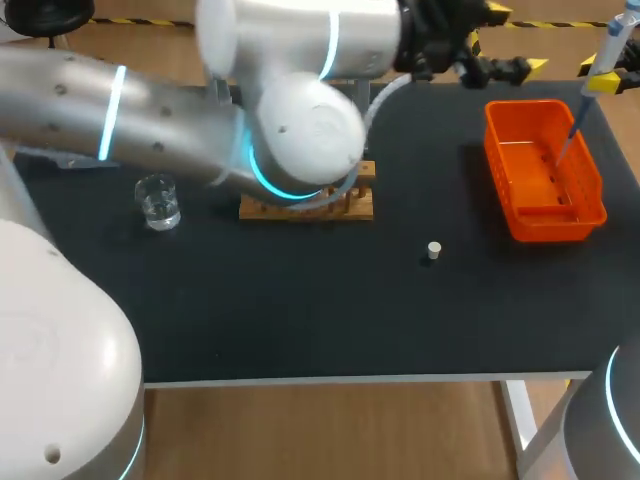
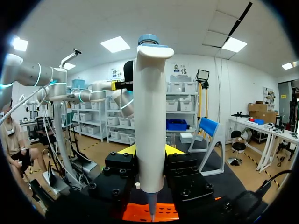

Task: Invert the test tube, pick up the pipette, mount the tip to pipette, aspirate from beaker and dispense into the tube, eject the tip, return the pipette, and cap with the stopper.

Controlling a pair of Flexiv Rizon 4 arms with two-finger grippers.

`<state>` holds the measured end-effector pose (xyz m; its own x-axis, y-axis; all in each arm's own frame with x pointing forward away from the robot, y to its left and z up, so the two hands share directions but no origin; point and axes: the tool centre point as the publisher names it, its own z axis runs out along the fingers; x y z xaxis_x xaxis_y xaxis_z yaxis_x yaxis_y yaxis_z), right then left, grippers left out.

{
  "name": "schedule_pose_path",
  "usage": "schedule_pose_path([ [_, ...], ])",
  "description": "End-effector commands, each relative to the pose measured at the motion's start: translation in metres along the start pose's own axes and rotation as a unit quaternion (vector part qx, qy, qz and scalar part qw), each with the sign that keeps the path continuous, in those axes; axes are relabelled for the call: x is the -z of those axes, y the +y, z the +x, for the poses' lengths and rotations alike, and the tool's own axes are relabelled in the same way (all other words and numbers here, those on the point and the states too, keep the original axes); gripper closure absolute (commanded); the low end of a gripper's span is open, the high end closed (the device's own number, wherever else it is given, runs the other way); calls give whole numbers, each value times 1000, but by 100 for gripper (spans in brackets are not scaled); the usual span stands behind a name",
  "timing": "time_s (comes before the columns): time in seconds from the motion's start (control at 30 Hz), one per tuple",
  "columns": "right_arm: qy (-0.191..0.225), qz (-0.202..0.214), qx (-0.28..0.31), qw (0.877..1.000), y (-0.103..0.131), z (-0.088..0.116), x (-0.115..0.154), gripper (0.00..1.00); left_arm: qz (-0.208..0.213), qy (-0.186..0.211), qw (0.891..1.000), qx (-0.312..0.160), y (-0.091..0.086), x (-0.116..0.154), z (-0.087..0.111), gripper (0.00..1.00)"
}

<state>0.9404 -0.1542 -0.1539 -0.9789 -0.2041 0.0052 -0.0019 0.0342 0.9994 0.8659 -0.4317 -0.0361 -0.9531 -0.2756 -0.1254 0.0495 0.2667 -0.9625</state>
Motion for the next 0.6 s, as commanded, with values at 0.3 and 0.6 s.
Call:
schedule_pose_path([
  [0.3, 4, 0, 0, 1000, -1, -2, 3, 100, 39, 35, 999, 8, -7, -55, -8, 100],
  [0.6, 4, 0, 0, 1000, -1, -2, 3, 100, 39, 35, 999, 8, -7, -55, -8, 100],
])
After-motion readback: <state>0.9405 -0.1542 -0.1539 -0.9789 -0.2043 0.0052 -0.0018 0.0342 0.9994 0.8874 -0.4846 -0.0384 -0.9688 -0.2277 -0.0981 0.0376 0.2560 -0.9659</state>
